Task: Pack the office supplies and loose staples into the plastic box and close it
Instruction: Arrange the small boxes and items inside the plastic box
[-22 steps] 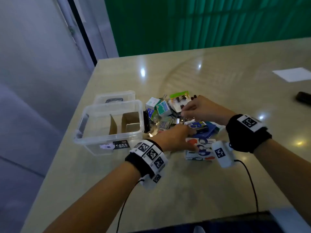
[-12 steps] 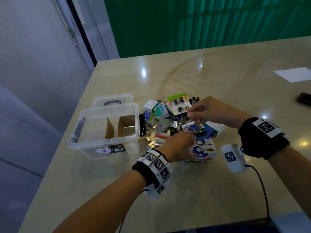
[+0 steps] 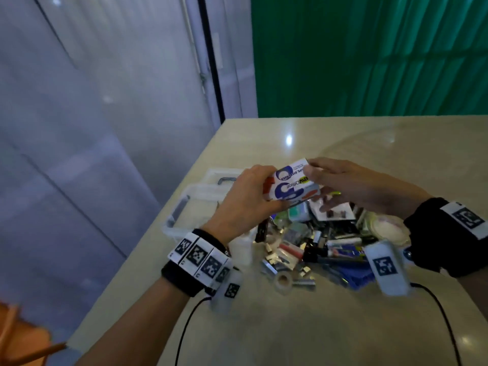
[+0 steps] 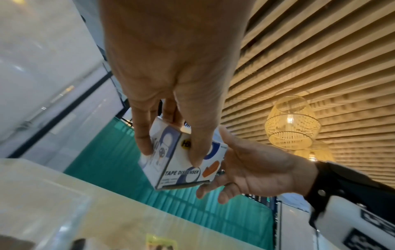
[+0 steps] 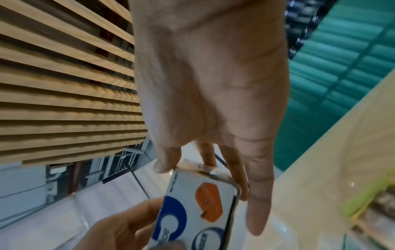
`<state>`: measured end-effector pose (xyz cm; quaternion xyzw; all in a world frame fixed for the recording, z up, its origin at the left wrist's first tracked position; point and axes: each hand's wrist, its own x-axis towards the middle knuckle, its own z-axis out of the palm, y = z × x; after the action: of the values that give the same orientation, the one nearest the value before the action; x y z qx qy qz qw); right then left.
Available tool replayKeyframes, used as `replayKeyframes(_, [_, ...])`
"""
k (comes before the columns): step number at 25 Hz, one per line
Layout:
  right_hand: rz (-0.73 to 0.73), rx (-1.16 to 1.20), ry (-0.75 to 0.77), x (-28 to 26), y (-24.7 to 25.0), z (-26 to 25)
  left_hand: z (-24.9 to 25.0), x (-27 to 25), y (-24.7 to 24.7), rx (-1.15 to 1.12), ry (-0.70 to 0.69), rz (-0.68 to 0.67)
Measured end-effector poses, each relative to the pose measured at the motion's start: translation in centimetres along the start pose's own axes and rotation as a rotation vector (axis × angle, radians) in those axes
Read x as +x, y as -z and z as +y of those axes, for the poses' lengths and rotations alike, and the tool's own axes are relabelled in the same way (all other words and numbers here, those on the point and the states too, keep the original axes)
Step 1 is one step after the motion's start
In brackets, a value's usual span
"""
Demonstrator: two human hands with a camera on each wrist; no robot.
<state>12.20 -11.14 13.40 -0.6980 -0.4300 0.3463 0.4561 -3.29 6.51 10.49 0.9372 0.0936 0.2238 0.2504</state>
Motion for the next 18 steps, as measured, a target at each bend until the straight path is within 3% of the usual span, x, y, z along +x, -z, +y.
replayKeyframes(2, [-0.035, 0.078, 0.029, 2.4, -1.5, -0.8, -1.7, -0.2, 2.1, -0.027, 0.049, 0.053])
replayKeyframes(4, [-0.021, 0.011, 0.092, 4.6, -2.9, -1.5, -3.7, -0.3, 3.8, -0.122, 0.105, 0.04])
replayKeyframes(7, [0.05, -0.181, 0.161, 8.0, -5.1, -2.6, -7.6, -0.2, 5.9, -0.219, 0.211, -0.074])
replayKeyframes(10, [0.086, -0.376, 0.182, 11.2, -7.1, -3.1, -11.5, 0.0, 6.5, -0.189, 0.228, -0.172])
replayKeyframes(13, [0.129, -0.551, 0.163, 12.9, -8.2, -3.3, -13.9, 0.5, 6.9, -0.114, 0.245, -0.255])
replayKeyframes(18, [0.105, -0.633, 0.029, 14.3, -8.6, -3.0, -17.4, 1.0, 7.7, 0.029, 0.252, -0.293])
